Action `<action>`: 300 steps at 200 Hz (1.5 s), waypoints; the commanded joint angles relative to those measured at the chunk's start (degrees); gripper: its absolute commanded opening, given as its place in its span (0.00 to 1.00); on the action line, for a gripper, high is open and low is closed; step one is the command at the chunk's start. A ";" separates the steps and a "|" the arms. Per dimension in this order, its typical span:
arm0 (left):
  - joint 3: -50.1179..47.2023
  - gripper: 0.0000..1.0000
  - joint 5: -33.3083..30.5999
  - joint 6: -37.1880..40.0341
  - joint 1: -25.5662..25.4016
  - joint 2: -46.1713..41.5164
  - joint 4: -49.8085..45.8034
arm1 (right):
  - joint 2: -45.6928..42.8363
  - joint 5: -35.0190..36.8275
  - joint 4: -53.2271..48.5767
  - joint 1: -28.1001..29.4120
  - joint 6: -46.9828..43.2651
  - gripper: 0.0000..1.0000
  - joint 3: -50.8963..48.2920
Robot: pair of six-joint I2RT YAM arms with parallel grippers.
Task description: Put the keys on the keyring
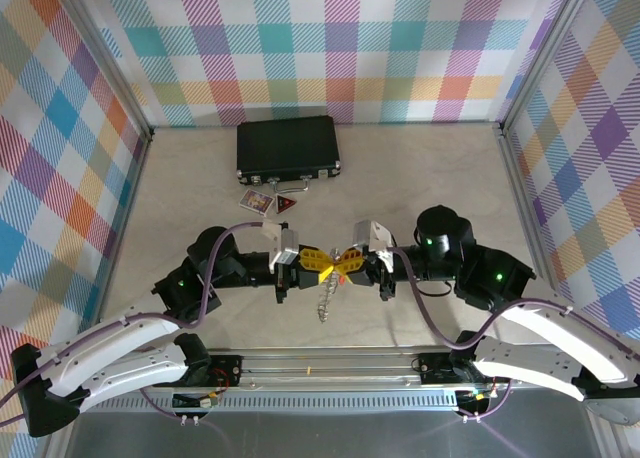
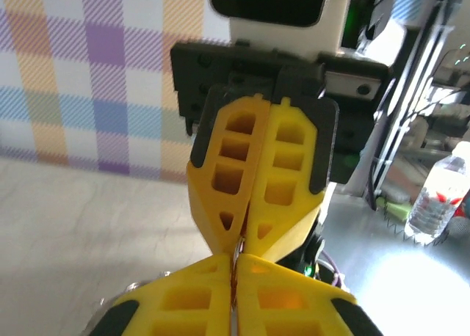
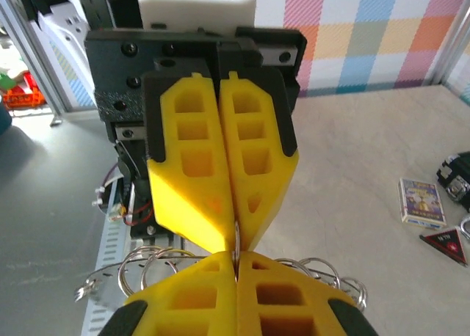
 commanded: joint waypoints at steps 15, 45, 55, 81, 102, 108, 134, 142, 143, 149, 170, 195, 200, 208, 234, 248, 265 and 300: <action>6.97 0.11 -2.08 6.43 -0.36 1.98 -17.02 | 3.89 -0.89 -10.03 0.27 -5.87 0.00 7.31; 8.44 0.10 -1.78 7.34 -0.37 2.89 -20.36 | 6.73 -2.24 -12.22 0.40 -7.57 0.00 9.65; 8.62 0.07 -1.42 7.30 -0.37 3.15 -20.41 | 7.33 -2.17 -13.00 0.66 -8.09 0.00 10.02; 8.14 0.00 -0.94 6.71 -0.36 3.71 -19.32 | 7.94 -1.71 -13.38 1.63 -8.78 0.00 10.39; 7.45 0.00 -0.66 5.78 -0.40 3.43 -17.20 | 7.28 -1.87 -12.60 1.93 -8.17 0.00 10.23; 7.30 0.00 -0.53 5.23 -0.36 3.15 -16.30 | 6.93 -1.65 -12.14 1.99 -7.74 0.00 9.92; 5.05 0.00 -0.44 1.39 -0.36 1.51 -8.89 | 4.51 -0.29 -7.54 1.87 -5.01 0.05 6.60; 4.24 0.00 0.37 -0.11 -0.38 1.18 -6.00 | 3.61 -0.37 -5.83 2.00 -4.06 0.11 5.39; 4.14 0.00 0.56 -0.25 -0.37 1.18 -5.69 | 3.54 -0.39 -5.64 1.96 -3.96 0.11 5.21; 3.84 0.00 1.51 -1.30 -0.36 1.12 -3.96 | 3.09 -0.40 -4.56 1.98 -3.21 0.14 4.36; 3.00 0.00 4.10 -3.11 -0.36 1.06 -0.16 | 1.39 -0.25 -1.51 1.91 -0.68 0.18 2.37; 0.59 0.00 4.63 -3.81 -0.38 -0.03 3.73 | 0.32 0.56 0.19 1.85 1.21 0.16 1.04; -0.04 0.00 4.62 -4.08 -0.38 -0.25 4.77 | 0.16 0.53 0.42 1.94 1.45 0.15 0.83; -1.15 0.00 4.92 -4.75 -0.36 -0.43 7.15 | -0.12 0.40 0.83 1.89 1.82 0.14 0.59; -3.32 0.00 5.24 -6.77 -0.44 -0.90 11.96 | -1.07 0.57 1.40 1.85 2.43 0.11 0.10; -4.14 0.00 5.10 -7.14 -0.39 -1.17 13.93 | -1.40 0.61 1.40 1.85 2.56 0.09 0.18; -4.92 0.00 5.39 -8.21 -0.38 -1.21 16.97 | -1.76 0.66 1.64 1.98 2.53 0.07 0.11; -4.33 0.00 6.07 -8.21 -0.38 0.03 14.85 | -1.81 1.27 0.46 1.92 1.49 0.00 0.74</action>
